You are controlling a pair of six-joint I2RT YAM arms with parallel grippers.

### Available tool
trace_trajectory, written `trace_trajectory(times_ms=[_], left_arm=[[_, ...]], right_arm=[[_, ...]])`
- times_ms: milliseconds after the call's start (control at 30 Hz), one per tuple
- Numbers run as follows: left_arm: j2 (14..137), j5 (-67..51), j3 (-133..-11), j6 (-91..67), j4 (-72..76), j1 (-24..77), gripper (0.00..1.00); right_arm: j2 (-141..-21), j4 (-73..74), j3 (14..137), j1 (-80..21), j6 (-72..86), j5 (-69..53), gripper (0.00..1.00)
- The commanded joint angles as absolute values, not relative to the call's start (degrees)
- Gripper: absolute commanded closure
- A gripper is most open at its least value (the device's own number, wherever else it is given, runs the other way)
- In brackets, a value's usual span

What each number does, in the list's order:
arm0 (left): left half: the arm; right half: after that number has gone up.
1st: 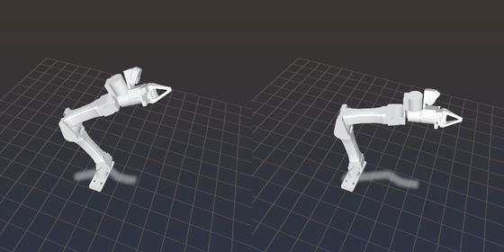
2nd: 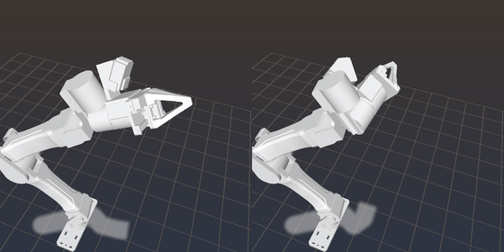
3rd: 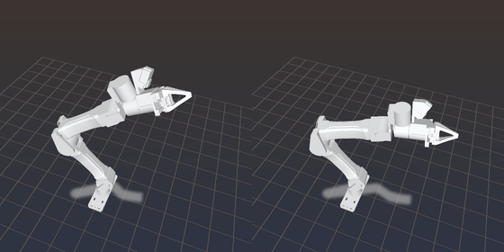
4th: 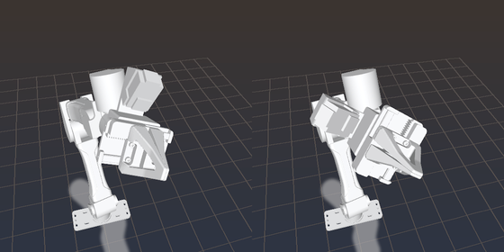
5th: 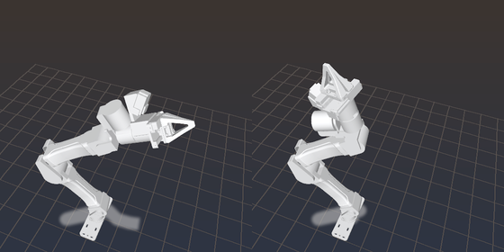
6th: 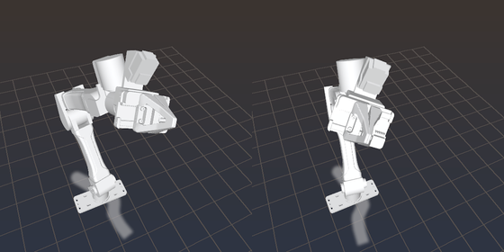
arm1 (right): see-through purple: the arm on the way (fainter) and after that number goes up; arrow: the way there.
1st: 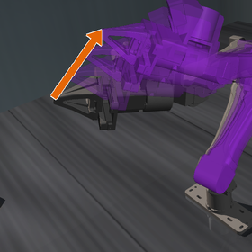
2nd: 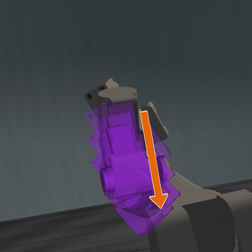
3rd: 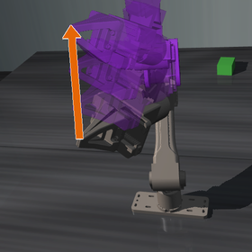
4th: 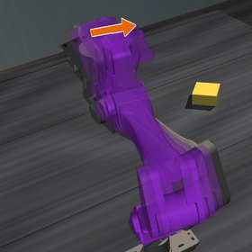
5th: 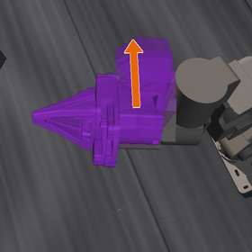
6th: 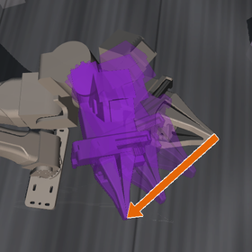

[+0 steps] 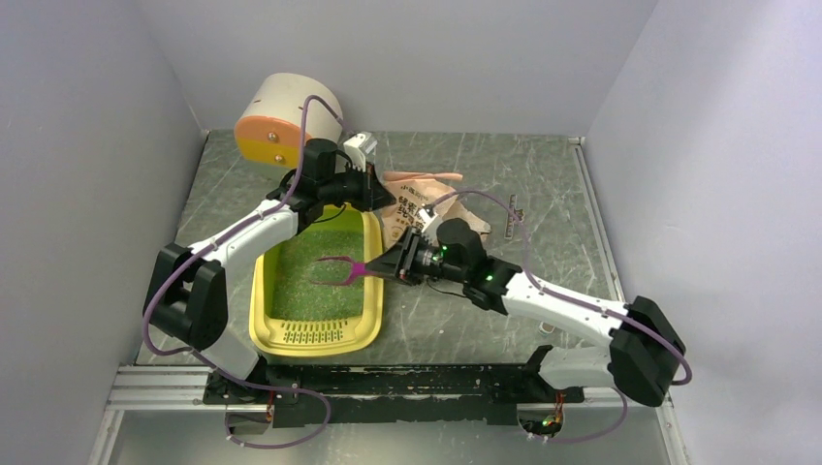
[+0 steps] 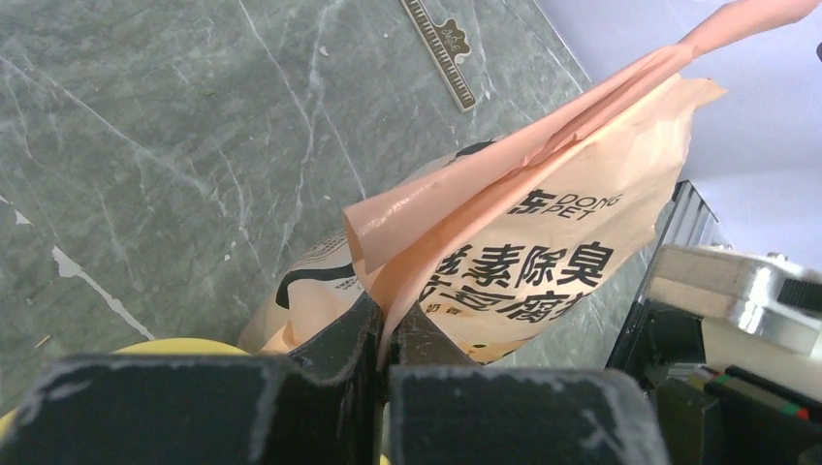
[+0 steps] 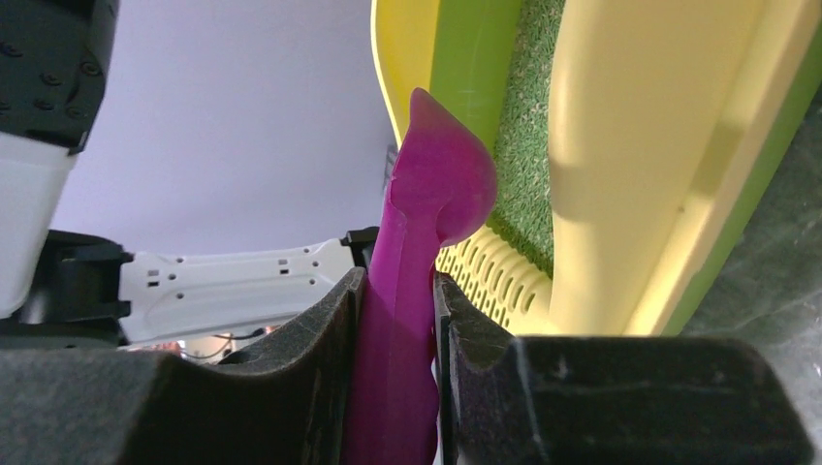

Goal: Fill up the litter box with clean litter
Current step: Pour the cat litter into the litter box.

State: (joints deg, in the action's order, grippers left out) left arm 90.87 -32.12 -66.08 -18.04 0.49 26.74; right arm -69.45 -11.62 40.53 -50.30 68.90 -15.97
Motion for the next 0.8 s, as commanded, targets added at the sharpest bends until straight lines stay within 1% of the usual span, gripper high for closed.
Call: trace_trajectory(times_ms=[0,167,267,367,467,533,767], left_arm=[[87.9,-31.1,-67.0,-19.8,3.6,26.0,0.95],[87.6,-31.8,-66.9,-19.4,4.1,25.6,0.95],[87.9,-32.4,-67.1,-19.0,3.7,25.4,0.95],[88.0,-33.4,-67.2,-18.4,3.8,25.4,0.95],[88.1,-34.4,-67.1,-17.2,3.1,25.4,0.95],[87.9,-34.6,-66.9,-16.8,2.9,25.4,0.95],[86.9,-34.7,-65.9,-16.9,3.4,25.4,0.95]], right_arm=[[-73.5,-11.4,45.9,-51.8,64.4,-13.4,1.0],[-78.8,-11.4,49.9,-53.1,62.7,-15.9,1.0],[-79.1,-11.1,49.8,-53.2,62.3,-17.2,1.0],[-76.8,-6.6,49.0,-53.1,60.1,-16.2,1.0],[-71.8,0.8,47.5,-53.0,57.7,-11.3,1.0],[-68.3,2.0,46.0,-52.2,57.8,-11.2,1.0],[-65.7,7.7,49.1,-50.7,56.0,-10.5,1.0]])
